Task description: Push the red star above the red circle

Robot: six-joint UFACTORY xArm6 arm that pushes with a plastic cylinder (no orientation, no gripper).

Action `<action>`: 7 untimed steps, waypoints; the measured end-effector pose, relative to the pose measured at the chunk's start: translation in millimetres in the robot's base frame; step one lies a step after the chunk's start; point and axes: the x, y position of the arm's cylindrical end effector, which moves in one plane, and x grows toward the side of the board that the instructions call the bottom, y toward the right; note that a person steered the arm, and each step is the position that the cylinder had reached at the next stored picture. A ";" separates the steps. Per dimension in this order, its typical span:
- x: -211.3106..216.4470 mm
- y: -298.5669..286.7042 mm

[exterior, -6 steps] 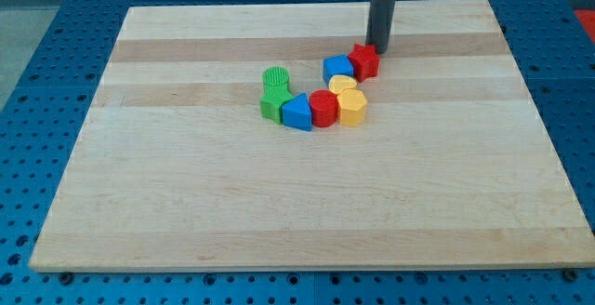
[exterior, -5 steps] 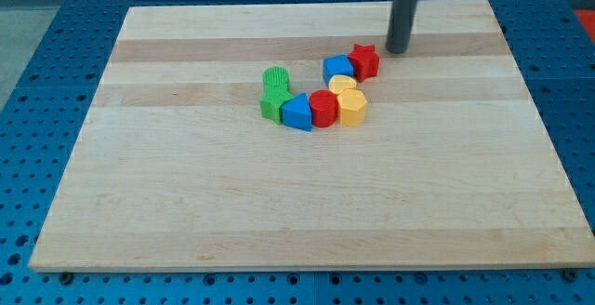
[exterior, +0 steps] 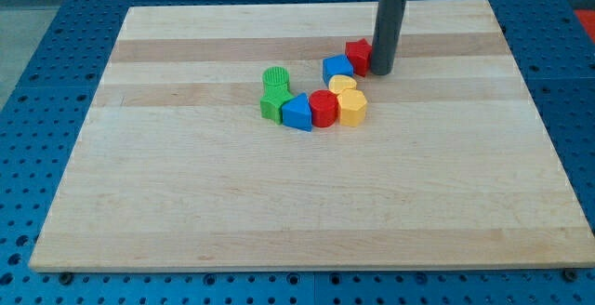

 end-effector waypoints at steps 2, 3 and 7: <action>-22.3 -33.1; -46.8 -33.4; -44.7 -95.0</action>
